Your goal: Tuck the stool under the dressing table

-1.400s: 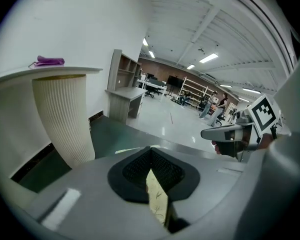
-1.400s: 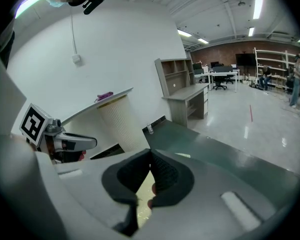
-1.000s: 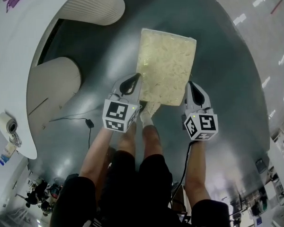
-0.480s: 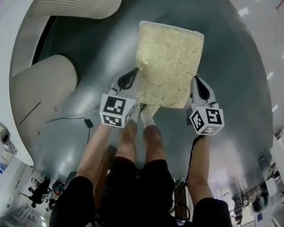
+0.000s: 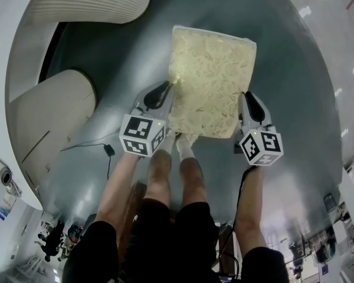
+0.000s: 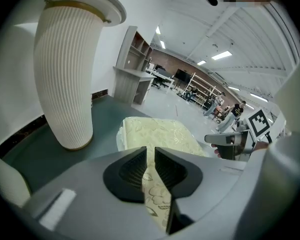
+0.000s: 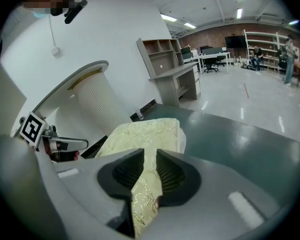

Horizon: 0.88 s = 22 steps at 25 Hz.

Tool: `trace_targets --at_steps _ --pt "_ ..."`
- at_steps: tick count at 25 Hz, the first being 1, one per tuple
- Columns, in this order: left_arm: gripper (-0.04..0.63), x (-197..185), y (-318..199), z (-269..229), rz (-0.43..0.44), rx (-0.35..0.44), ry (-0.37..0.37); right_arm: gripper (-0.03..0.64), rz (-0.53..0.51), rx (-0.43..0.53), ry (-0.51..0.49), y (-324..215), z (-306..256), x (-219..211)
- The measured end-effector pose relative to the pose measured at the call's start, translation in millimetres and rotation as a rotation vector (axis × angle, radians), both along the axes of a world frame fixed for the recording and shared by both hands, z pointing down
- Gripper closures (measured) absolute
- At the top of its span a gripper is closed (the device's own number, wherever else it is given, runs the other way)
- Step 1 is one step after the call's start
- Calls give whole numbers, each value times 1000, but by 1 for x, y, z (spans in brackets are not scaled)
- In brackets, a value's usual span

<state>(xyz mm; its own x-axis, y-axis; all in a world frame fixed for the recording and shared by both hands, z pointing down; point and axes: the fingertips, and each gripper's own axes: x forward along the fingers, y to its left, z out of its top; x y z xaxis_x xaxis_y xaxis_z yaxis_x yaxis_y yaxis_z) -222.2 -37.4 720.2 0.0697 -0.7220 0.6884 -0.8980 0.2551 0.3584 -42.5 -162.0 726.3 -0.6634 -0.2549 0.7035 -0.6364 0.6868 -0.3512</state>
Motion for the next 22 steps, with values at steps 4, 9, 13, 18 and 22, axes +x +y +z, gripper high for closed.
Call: trace_targets --at_steps 4,9,13,18,22 --pt "431 -4 0 8 -33 -5 69 438 6 -64 -27 -1 10 3" --pt "287 -5 -3 20 -66 -6 133 330 43 -146 -79 -5 24 8" --pt "189 -2 -7 30 -77 12 173 281 38 -176 -93 -4 35 7" --pt "140 2 -9 47 -74 -3 195 272 59 -194 -95 -8 51 9" --pt "126 5 -12 55 -73 2 225 272 61 -218 -126 -8 56 8"
